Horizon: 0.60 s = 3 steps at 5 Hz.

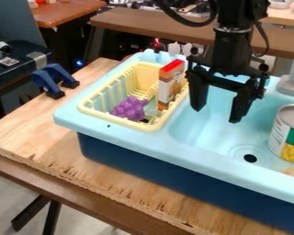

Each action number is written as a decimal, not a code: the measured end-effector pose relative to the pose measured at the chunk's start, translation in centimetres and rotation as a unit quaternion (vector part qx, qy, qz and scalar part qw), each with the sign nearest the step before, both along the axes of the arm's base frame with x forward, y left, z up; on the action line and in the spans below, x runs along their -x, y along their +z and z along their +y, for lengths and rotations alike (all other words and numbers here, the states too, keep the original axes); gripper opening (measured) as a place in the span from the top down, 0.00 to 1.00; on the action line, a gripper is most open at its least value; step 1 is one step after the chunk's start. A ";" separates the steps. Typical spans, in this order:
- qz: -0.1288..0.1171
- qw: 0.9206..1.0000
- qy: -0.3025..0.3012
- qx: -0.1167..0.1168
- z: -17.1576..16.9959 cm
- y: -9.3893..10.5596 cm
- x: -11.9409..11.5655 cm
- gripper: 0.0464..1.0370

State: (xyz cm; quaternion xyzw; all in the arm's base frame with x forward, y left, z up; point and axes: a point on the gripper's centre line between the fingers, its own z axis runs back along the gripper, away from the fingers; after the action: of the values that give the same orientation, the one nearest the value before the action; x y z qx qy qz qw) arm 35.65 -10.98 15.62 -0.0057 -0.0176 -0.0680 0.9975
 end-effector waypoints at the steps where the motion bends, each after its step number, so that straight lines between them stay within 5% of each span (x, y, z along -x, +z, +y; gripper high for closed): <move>1: 0.023 1.000 0.000 -0.007 0.0 -1.7 0.1 0.04; 3: -0.020 0.998 -0.051 -0.014 -3.8 0.0 -0.1 0.04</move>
State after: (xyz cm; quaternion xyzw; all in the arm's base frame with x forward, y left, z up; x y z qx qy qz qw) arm 35.74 -14.76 15.67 0.0084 -0.0361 -0.1188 0.9922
